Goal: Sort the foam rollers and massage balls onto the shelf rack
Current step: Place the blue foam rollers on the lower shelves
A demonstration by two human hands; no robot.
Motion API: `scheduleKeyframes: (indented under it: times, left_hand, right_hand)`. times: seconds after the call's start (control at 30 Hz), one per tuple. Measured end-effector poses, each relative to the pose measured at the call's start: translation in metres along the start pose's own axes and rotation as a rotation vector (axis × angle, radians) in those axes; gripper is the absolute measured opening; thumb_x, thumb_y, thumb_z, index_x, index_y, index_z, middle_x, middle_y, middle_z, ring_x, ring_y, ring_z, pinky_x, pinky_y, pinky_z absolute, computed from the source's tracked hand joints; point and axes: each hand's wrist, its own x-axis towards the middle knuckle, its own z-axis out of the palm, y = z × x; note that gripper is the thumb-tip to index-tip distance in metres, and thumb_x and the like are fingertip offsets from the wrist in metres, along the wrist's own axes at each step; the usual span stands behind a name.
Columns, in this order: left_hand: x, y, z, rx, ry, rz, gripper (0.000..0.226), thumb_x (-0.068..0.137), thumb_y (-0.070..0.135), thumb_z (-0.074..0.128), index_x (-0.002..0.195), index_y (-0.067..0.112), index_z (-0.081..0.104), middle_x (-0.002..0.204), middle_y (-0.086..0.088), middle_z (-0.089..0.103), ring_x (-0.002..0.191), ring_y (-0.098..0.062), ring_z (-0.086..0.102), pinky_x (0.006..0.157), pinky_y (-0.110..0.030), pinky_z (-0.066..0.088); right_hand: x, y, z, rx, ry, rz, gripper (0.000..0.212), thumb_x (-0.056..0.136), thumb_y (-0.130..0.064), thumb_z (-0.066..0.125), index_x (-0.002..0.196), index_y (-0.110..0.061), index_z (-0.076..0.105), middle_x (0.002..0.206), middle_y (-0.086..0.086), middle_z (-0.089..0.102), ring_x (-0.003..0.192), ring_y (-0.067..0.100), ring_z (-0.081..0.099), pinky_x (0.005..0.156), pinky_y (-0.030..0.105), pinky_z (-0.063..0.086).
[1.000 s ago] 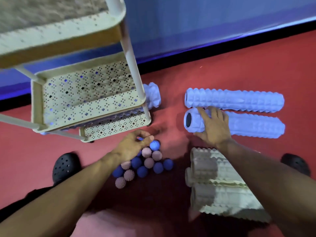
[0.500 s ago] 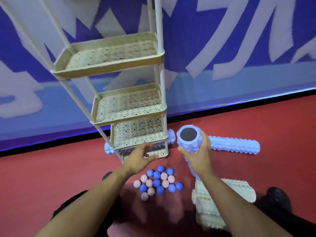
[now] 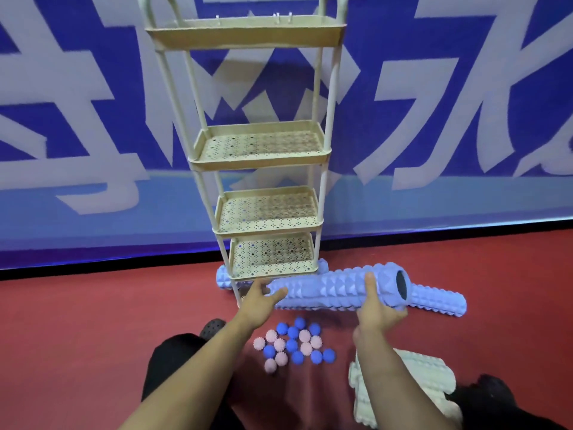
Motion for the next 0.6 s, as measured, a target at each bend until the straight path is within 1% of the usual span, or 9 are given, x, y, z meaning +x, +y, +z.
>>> scheduleKeyframes:
  times: [0.07, 0.13, 0.23, 0.33, 0.4, 0.43, 0.5, 0.53, 0.6]
  left_hand:
    - [-0.004, 0.004, 0.002, -0.112, 0.035, -0.076, 0.062, 0.080, 0.058, 0.072, 0.123, 0.023, 0.046, 0.116, -0.004, 0.059, 0.087, -0.016, 0.058, 0.080, -0.039, 0.053]
    - [-0.002, 0.004, 0.003, -0.190, 0.051, -0.138, 0.052, 0.087, 0.051, 0.070, 0.121, 0.022, 0.043, 0.106, -0.001, 0.058, 0.081, -0.017, 0.055, 0.076, -0.037, 0.053]
    - [0.004, 0.000, 0.005, -0.255, 0.006, -0.148, 0.032, 0.088, 0.048, 0.069, 0.099, 0.021, 0.056, 0.087, 0.007, 0.051, 0.072, -0.014, 0.046, 0.069, -0.035, 0.045]
    - [0.009, -0.001, 0.007, -0.329, -0.031, -0.168, 0.023, 0.091, 0.044, 0.068, 0.086, 0.027, 0.052, 0.078, 0.011, 0.039, 0.072, -0.013, 0.041, 0.068, -0.032, 0.041]
    - [0.015, -0.002, 0.006, -0.367, -0.059, -0.179, 0.025, 0.090, 0.047, 0.067, 0.096, 0.025, 0.056, 0.089, 0.008, 0.051, 0.082, -0.013, 0.051, 0.073, -0.033, 0.046]
    - [0.019, -0.004, 0.006, -0.383, -0.065, -0.186, 0.035, 0.090, 0.049, 0.067, 0.110, 0.022, 0.058, 0.103, 0.005, 0.057, 0.094, -0.015, 0.057, 0.079, -0.035, 0.050]
    - [0.030, -0.007, 0.004, -0.393, -0.058, -0.210, 0.059, 0.089, 0.053, 0.067, 0.132, 0.016, 0.052, 0.130, 0.002, 0.056, 0.110, -0.019, 0.058, 0.089, -0.041, 0.053]
    - [0.036, -0.008, 0.003, -0.399, -0.058, -0.214, 0.065, 0.088, 0.054, 0.067, 0.137, 0.015, 0.050, 0.135, 0.000, 0.054, 0.112, -0.020, 0.058, 0.090, -0.042, 0.053]
    - [0.047, -0.007, 0.000, -0.442, -0.052, -0.243, 0.074, 0.087, 0.055, 0.068, 0.144, 0.014, 0.044, 0.139, -0.003, 0.053, 0.112, -0.019, 0.059, 0.089, -0.040, 0.053]
  right_hand:
    - [-0.006, 0.006, -0.001, 0.066, 0.014, 0.096, 0.077, 0.055, -0.046, 0.095, 0.121, -0.024, 0.062, 0.114, -0.006, 0.073, 0.099, 0.019, 0.073, 0.085, 0.050, 0.060]
    - [-0.010, 0.009, 0.000, 0.129, -0.010, 0.159, 0.067, 0.060, -0.045, 0.093, 0.119, -0.026, 0.067, 0.109, -0.003, 0.076, 0.097, 0.024, 0.074, 0.082, 0.053, 0.060]
    - [-0.014, 0.013, 0.002, 0.179, -0.044, 0.283, 0.060, 0.072, -0.044, 0.086, 0.124, -0.024, 0.065, 0.113, -0.005, 0.074, 0.100, 0.016, 0.072, 0.088, 0.044, 0.057]
    - [-0.017, 0.020, 0.010, 0.182, -0.099, 0.348, 0.058, 0.076, -0.047, 0.082, 0.126, -0.025, 0.064, 0.117, -0.006, 0.073, 0.107, 0.013, 0.069, 0.092, 0.043, 0.055]
    - [-0.022, 0.025, 0.017, 0.188, -0.115, 0.380, 0.063, 0.072, -0.051, 0.084, 0.127, -0.028, 0.064, 0.117, -0.007, 0.073, 0.107, 0.013, 0.069, 0.090, 0.042, 0.056]
    - [-0.023, 0.029, 0.021, 0.189, -0.123, 0.390, 0.068, 0.067, -0.054, 0.085, 0.127, -0.030, 0.064, 0.117, -0.008, 0.073, 0.108, 0.012, 0.069, 0.090, 0.041, 0.056]
    - [-0.023, 0.039, 0.030, 0.175, -0.142, 0.415, 0.078, 0.058, -0.059, 0.088, 0.127, -0.033, 0.064, 0.118, -0.010, 0.072, 0.109, 0.011, 0.069, 0.092, 0.041, 0.055]
    - [-0.023, 0.042, 0.036, 0.170, -0.148, 0.438, 0.077, 0.058, -0.059, 0.088, 0.127, -0.033, 0.064, 0.118, -0.009, 0.072, 0.109, 0.011, 0.068, 0.093, 0.040, 0.055]
    - [-0.024, 0.046, 0.047, 0.166, -0.157, 0.474, 0.063, 0.070, -0.054, 0.083, 0.126, -0.031, 0.065, 0.119, -0.007, 0.072, 0.109, 0.012, 0.068, 0.091, 0.037, 0.055]
